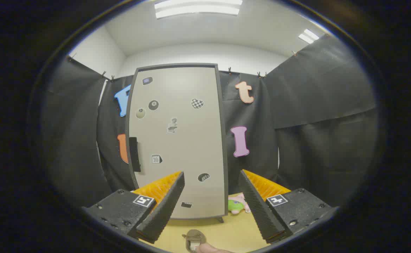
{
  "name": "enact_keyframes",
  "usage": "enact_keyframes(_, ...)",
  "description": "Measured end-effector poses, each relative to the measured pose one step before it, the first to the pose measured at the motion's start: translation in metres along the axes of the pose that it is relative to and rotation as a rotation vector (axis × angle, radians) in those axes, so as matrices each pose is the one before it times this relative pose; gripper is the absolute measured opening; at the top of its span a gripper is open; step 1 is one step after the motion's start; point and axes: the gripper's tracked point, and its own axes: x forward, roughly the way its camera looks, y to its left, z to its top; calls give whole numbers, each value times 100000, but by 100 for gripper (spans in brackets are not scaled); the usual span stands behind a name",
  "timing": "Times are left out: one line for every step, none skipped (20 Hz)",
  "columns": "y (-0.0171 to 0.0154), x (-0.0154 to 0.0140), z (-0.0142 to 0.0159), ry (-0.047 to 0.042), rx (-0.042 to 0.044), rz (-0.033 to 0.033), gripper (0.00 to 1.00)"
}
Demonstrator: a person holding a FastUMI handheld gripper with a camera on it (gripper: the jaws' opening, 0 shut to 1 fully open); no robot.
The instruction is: Open the shoe cabinet door, grab the shoes and put them into the shoe cabinet, then close the shoe cabinet door.
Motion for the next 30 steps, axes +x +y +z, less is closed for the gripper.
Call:
enact_keyframes(200,1,20,71,-96,293,100)
enact_keyframes(59,-65,20,-5,-29,258,100)
enact_keyframes(212,0,33,-111,-59,475,100)
enact_keyframes(52,-166,-15,-91,-30,24,100)
enact_keyframes(21,-58,35,20,-143,-17,100)
enact_keyframes(158,-62,8,-52,-74,354,100)
enact_keyframes(141,-33,49,-104,98,182,100)
enact_keyframes(83,-51,-89,-247,67,167,100)
enact_keyframes(85,-36,63,-398,7,204,100)
enact_keyframes(133,-96,-98,-374,-159,195,100)
enact_keyframes(59,-111,12,-345,-279,166,100)
enact_keyframes(84,63,-35,-316,-199,34,100)
enact_keyframes(93,9,-11,60,-177,140,100)
enact_keyframes(148,-151,-57,146,-59,295,100)
enact_keyframes(78,-23,-25,39,21,279,100)
enact_keyframes(83,24,-31,11,-138,188,100)
enact_keyframes(70,8,143,-253,-114,240,100)
enact_keyframes(74,-86,64,-261,-36,135,100)
enact_keyframes(121,-54,46,-82,-32,51,100)
enact_keyframes(55,-63,7,-26,-90,-49,100)
enact_keyframes(112,-59,51,24,-139,7,100)
enact_keyframes(210,45,24,-46,-275,102,100)
enact_keyframes(267,40,91,-36,-305,-3,100)
enact_keyframes(315,38,-19,85,240,-93,100)
enact_keyframes(543,216,-38,610,558,730,100)
enact_keyframes(1050,320,-16,600,1064,2182,100)
enact_keyframes(1482,410,195,423,1189,4044,100)
enact_keyframes(1435,574,181,622,66,3533,100)
enact_keyframes(1087,635,317,565,-701,1952,100)
enact_keyframes(951,690,311,650,-845,1480,100)
